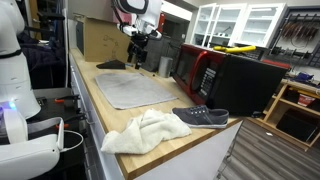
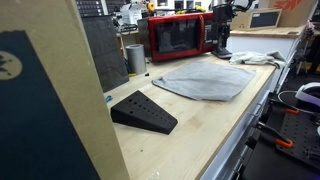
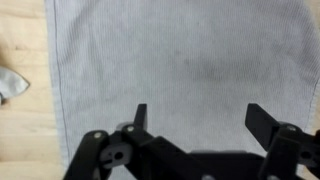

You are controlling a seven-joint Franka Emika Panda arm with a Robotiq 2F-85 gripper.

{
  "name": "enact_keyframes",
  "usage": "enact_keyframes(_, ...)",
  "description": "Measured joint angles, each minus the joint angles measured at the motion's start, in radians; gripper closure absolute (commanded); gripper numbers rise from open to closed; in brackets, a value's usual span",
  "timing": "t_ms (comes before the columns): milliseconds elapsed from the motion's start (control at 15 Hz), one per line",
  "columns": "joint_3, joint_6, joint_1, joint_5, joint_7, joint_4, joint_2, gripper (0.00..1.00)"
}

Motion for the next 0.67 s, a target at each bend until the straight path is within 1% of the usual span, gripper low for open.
enact_keyframes(133, -0.008, -0.02, 0.0, 0.021, 0.061, -0.033, -0.041, 0.0)
enact_keyframes(333, -0.004, -0.012, 0.014, 0.066, 0.144, -0.082, -0.109, 0.0)
enact_keyframes(467, 0.006, 0.013, 0.028, 0.086, 0.19, -0.116, -0.167, 0.0)
enact_keyframes(667, 0.039, 0.097, 0.048, 0.085, 0.251, -0.178, -0.267, 0.0)
